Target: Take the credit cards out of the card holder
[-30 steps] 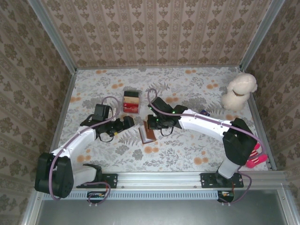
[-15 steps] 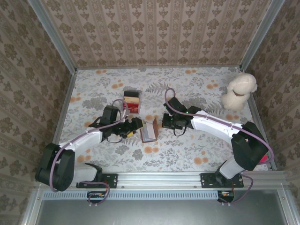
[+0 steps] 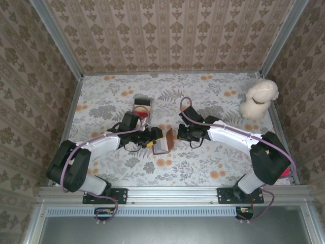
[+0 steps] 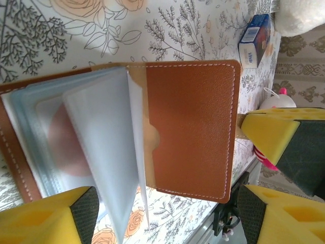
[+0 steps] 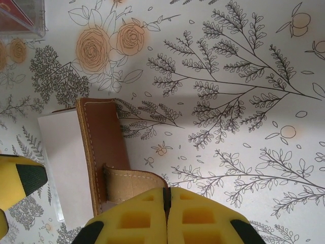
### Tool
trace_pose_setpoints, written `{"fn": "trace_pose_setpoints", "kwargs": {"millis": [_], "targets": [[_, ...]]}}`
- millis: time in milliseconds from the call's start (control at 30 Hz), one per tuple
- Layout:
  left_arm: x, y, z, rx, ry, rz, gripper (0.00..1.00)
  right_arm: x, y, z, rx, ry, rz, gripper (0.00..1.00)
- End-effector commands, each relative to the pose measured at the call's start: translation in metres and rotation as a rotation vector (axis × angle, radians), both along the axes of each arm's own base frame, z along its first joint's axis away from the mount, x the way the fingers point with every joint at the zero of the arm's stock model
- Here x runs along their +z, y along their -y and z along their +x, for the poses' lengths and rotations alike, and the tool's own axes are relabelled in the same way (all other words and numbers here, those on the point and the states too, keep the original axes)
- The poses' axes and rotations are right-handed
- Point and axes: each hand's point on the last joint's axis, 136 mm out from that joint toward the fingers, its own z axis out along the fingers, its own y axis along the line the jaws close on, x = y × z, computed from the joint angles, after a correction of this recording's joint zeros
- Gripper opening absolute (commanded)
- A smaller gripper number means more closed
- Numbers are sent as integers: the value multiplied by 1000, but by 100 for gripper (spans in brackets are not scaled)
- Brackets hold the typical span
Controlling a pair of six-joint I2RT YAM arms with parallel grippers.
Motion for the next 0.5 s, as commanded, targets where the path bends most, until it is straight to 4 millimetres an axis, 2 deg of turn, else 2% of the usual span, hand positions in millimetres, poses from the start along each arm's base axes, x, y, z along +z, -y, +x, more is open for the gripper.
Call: {"fn": "trace_pose_setpoints", "kwargs": {"millis": [0, 133, 267, 467], "targets": [[1, 8, 3, -20, 5, 0, 76, 0, 1, -4, -7, -18, 20, 6], [9, 24, 2, -69, 12, -48, 73, -5, -2, -6, 8, -36, 31, 6], [15, 42, 3, -112, 24, -86, 64, -12, -11, -8, 31, -65, 65, 6], [8, 61, 4, -150, 15, -84, 53, -21, -3, -8, 2, -72, 48, 6]]}}
